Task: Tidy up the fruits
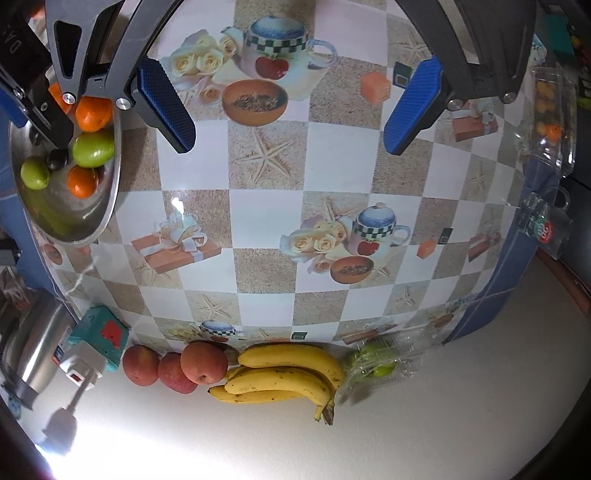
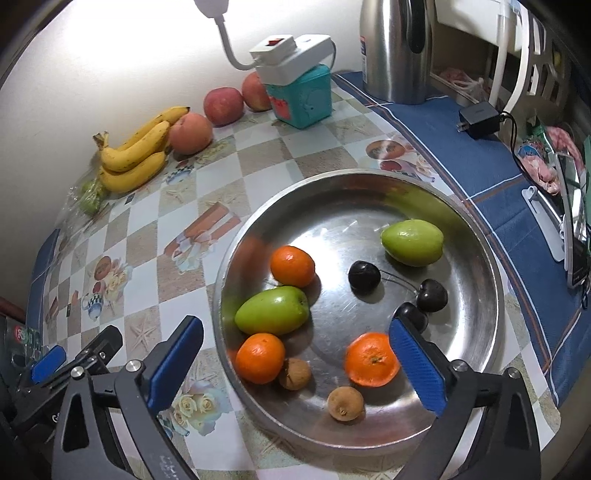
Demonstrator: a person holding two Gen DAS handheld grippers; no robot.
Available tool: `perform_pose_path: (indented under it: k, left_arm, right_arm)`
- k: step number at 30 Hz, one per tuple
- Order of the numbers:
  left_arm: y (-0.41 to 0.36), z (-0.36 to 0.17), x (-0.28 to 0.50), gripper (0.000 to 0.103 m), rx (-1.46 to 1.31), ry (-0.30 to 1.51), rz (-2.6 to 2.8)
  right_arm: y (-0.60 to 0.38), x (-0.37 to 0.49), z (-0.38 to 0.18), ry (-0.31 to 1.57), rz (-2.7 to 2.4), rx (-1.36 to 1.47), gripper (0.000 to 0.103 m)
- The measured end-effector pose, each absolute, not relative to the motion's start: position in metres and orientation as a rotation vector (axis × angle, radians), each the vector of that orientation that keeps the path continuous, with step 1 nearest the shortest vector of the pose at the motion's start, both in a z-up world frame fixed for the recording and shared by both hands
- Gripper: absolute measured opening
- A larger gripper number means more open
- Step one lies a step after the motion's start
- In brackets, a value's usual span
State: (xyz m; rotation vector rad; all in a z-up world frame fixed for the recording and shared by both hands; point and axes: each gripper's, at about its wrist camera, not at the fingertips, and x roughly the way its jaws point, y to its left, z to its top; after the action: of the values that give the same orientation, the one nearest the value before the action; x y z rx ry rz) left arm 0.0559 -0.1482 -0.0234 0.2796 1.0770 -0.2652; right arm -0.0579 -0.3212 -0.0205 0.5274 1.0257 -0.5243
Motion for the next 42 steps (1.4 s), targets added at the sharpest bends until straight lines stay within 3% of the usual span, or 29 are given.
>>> perform_pose_path:
  k: [21, 42]
  left_arm:
    - [-0.092, -0.01, -0.004, 0.103, 0.318, 1.031, -0.122]
    - [-0.084, -0.007, 0.002, 0.103, 0.273, 1.052, -0.123]
  right_arm:
    - [-0.276, -0.105, -0.019, 1.052, -0.462, 0.496, 0.101]
    - [-0.275, -0.109, -0.015, 1.034, -0.469, 0.503, 0.101]
